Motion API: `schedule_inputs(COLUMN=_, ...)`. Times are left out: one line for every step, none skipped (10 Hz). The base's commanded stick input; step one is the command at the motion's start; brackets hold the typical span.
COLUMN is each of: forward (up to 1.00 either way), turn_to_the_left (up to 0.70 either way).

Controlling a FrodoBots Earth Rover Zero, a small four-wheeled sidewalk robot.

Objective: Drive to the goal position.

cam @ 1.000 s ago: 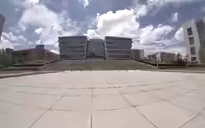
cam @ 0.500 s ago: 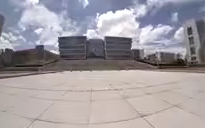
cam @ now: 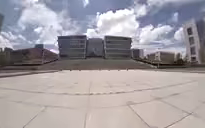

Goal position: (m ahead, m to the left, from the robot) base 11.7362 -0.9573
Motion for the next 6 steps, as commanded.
schedule_inputs(forward=0.7, turn_to_the_left=0.02)
schedule_inputs(forward=0.7, turn_to_the_left=0.03)
schedule_inputs(forward=0.7, turn_to_the_left=0.03)
schedule_inputs(forward=0.7, turn_to_the_left=0.02)
schedule_inputs(forward=0.7, turn_to_the_left=0.02)
schedule_inputs(forward=0.7, turn_to_the_left=0.03)
